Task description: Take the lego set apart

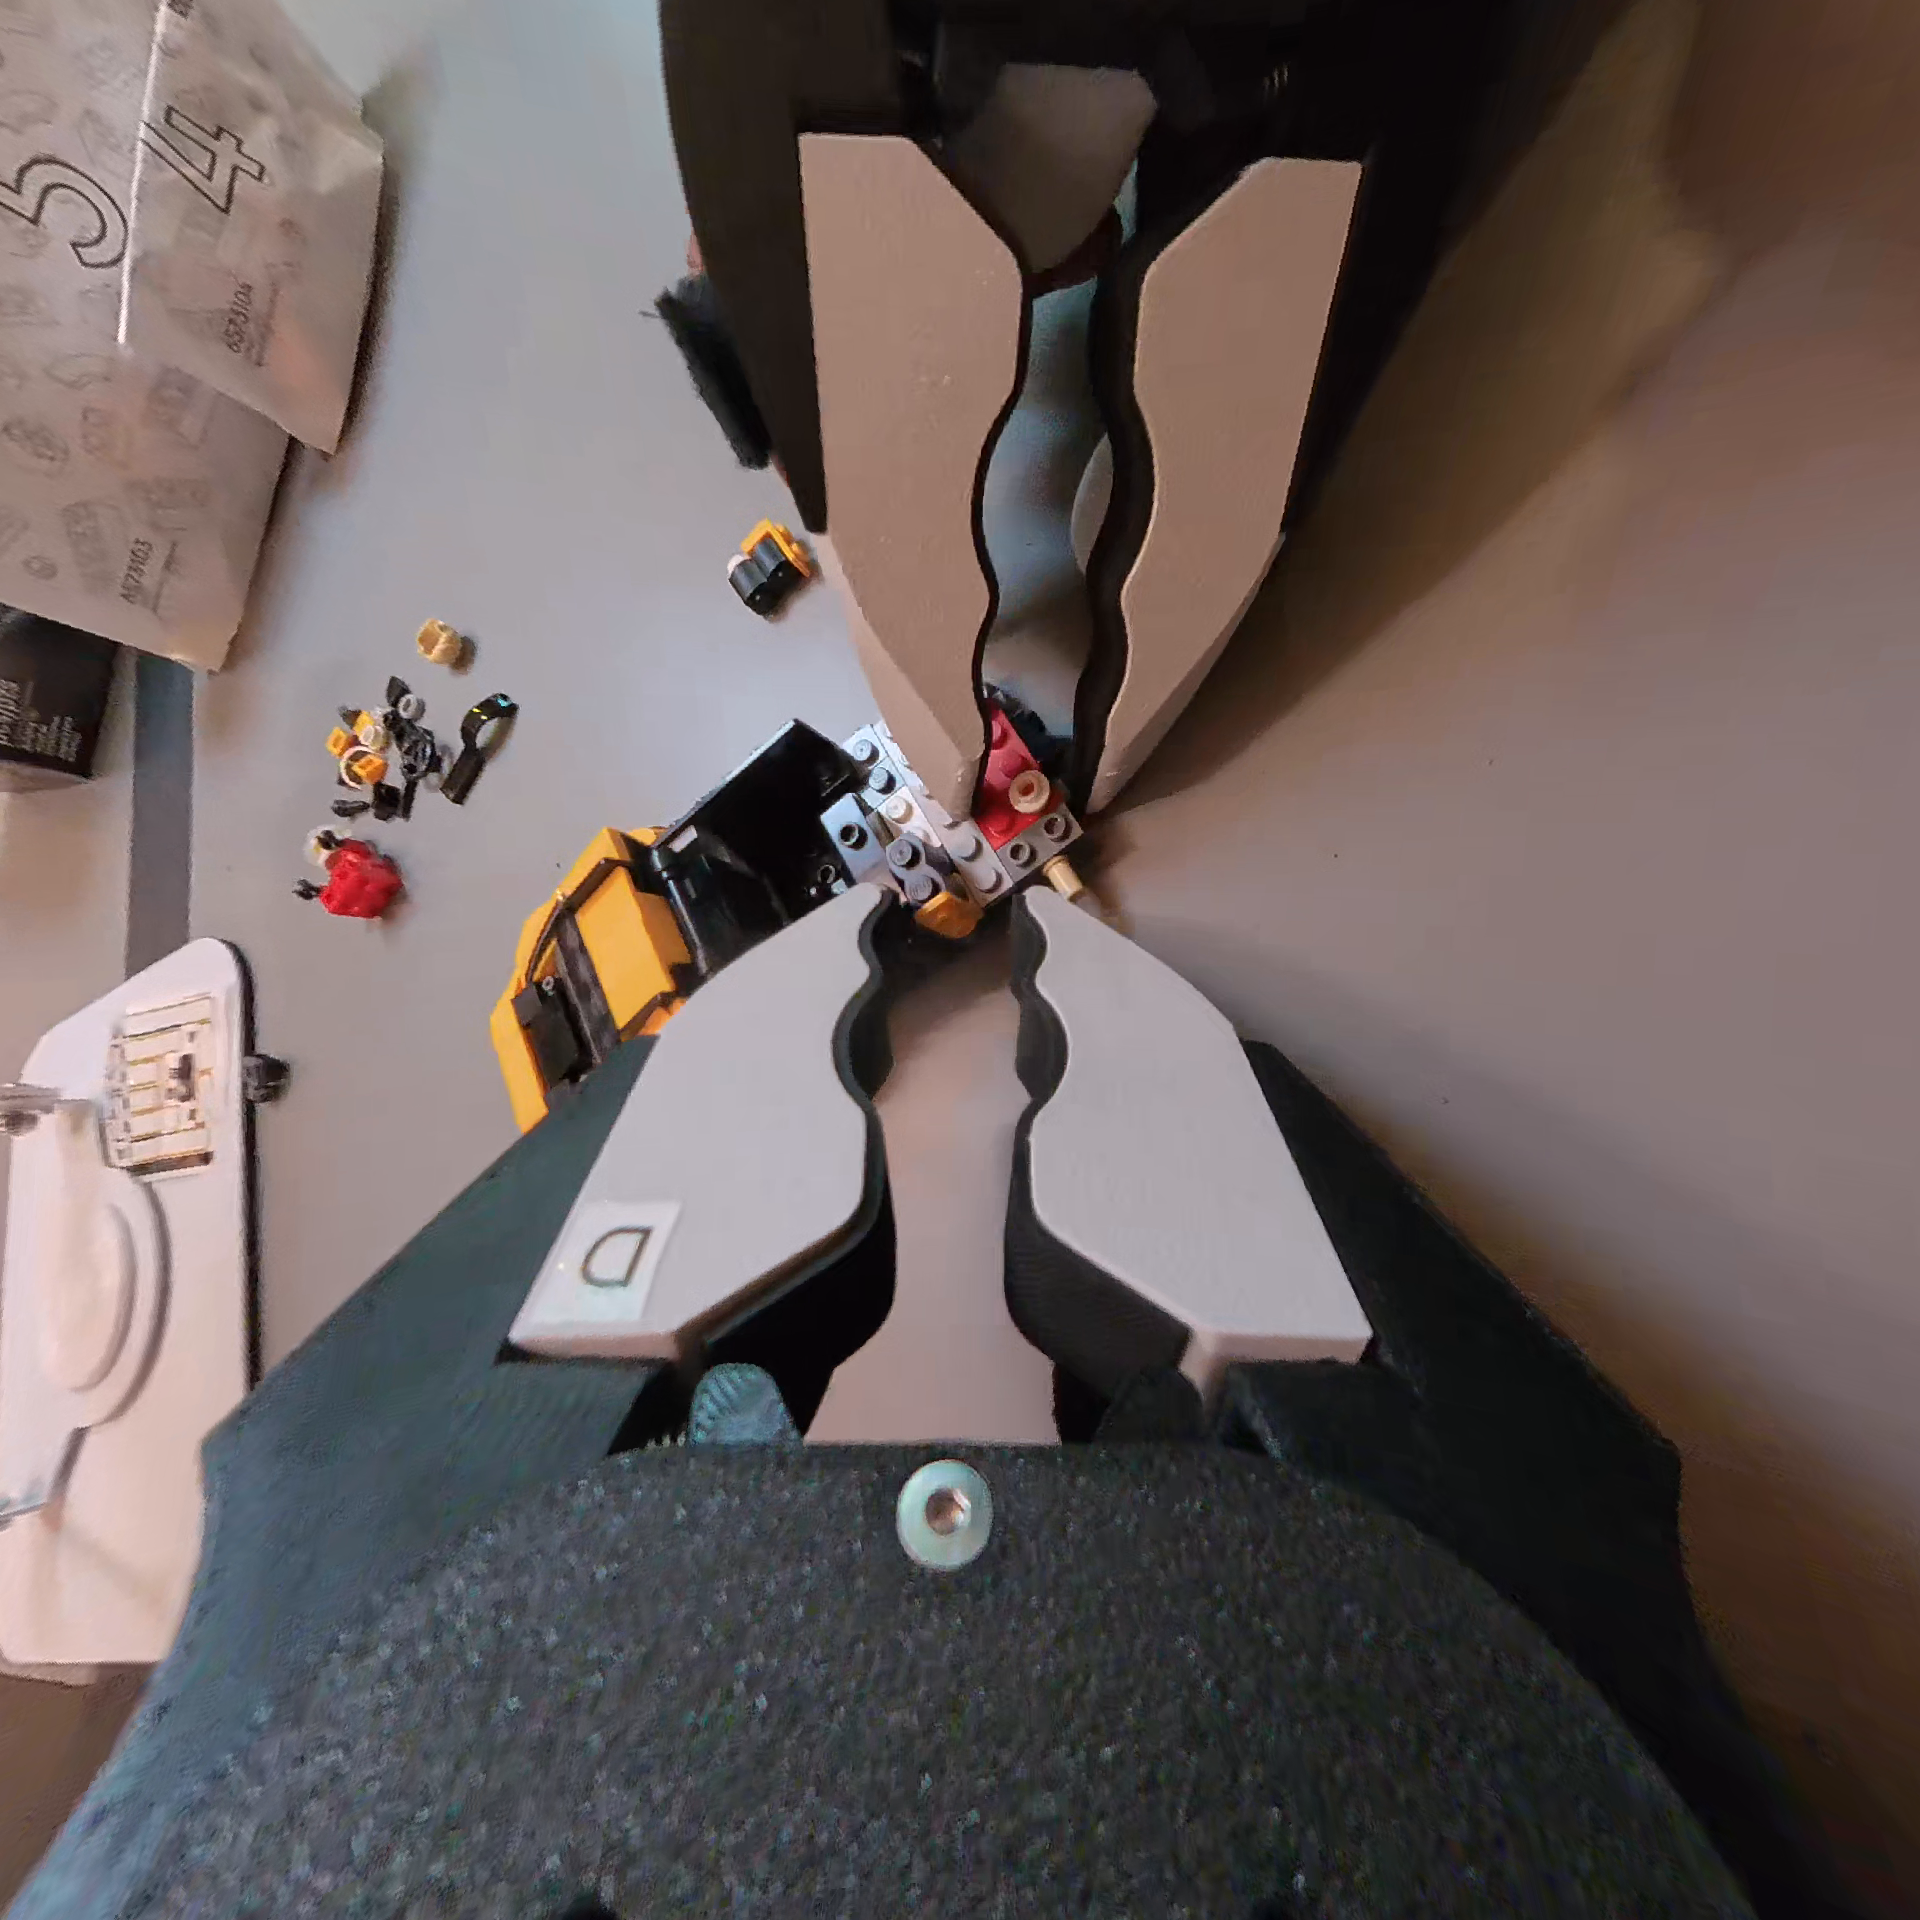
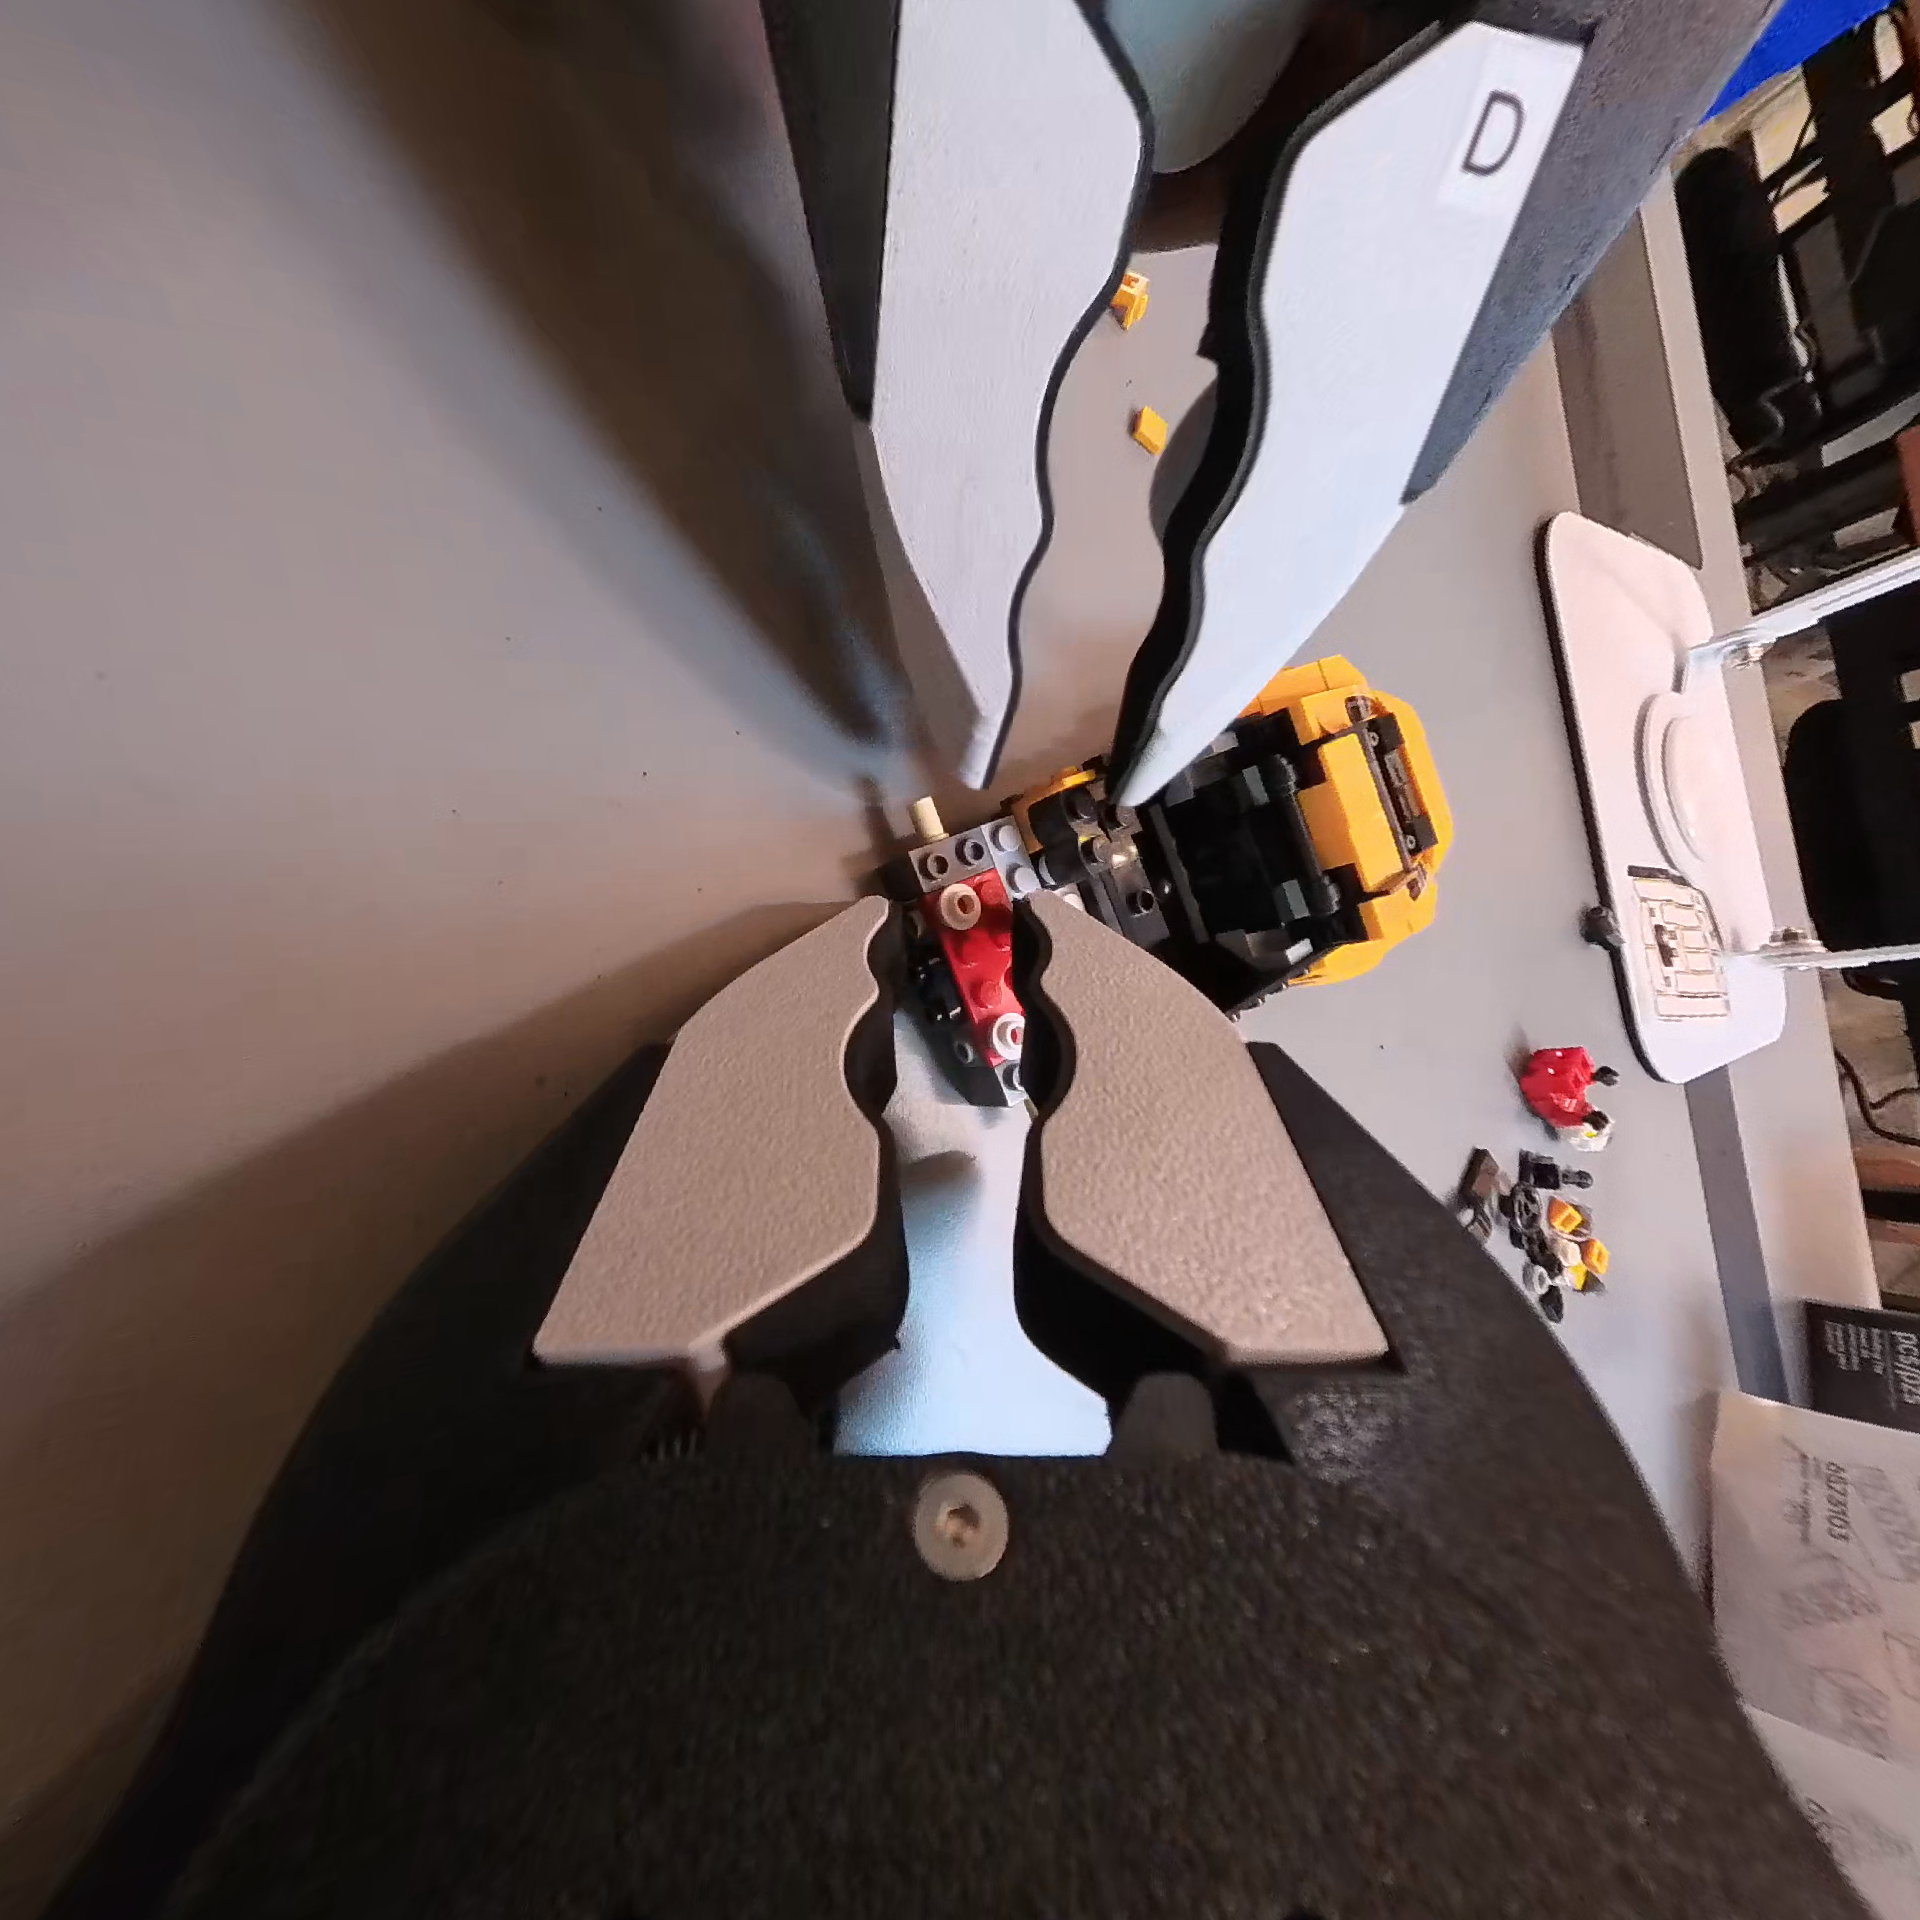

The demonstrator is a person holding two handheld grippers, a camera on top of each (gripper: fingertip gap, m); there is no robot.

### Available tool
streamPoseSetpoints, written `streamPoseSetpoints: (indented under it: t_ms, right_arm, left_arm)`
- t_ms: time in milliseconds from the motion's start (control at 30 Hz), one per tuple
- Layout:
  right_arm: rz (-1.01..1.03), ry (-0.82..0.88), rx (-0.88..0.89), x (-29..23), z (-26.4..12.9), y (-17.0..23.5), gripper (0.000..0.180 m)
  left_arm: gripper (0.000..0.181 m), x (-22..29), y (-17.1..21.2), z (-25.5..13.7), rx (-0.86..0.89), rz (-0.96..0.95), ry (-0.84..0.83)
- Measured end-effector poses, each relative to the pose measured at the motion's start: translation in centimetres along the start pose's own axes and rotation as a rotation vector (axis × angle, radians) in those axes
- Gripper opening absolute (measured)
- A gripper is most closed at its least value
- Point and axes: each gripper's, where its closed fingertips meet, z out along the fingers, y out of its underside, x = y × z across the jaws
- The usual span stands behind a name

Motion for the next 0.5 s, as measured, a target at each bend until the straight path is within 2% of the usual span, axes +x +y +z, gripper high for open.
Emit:
streamPoseSetpoints:
  t_ms: [267,500]
  right_arm:
    - [0.019,-0.01,0.012,0.16,0.12,0.06,0.019]
    - [0.03,-0.014,0.014,0.27,0.2,0.12,0.019]
  left_arm:
    - [0.009,-0.37,0.03,0.0,-0.053,0.155,-0.086]
    - [0.009,-0.41,0.05,0.01,-0.066,0.183,-0.102]
